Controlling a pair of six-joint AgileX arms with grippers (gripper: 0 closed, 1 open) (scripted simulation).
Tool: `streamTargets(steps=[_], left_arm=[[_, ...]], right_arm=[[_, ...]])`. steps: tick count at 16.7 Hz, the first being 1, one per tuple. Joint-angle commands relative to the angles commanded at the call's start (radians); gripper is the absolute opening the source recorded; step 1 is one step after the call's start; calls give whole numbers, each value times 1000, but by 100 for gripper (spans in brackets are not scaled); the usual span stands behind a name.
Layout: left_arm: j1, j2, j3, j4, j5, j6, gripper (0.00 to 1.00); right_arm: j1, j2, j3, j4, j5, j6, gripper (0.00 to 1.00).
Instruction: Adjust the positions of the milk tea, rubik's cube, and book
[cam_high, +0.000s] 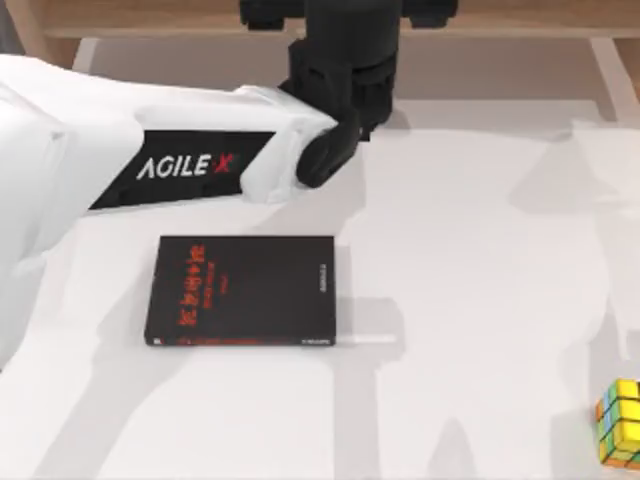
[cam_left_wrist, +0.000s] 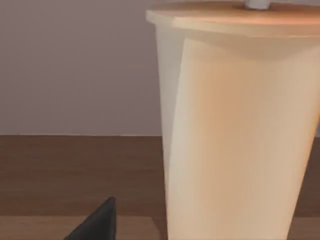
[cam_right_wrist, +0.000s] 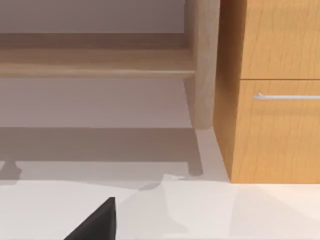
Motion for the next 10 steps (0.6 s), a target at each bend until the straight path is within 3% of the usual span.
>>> streamTargets(steps=[10], left_arm=[[76, 219, 372, -150, 80, -3, 100]], right_arm=[[0, 0, 0, 0, 0, 0, 100]])
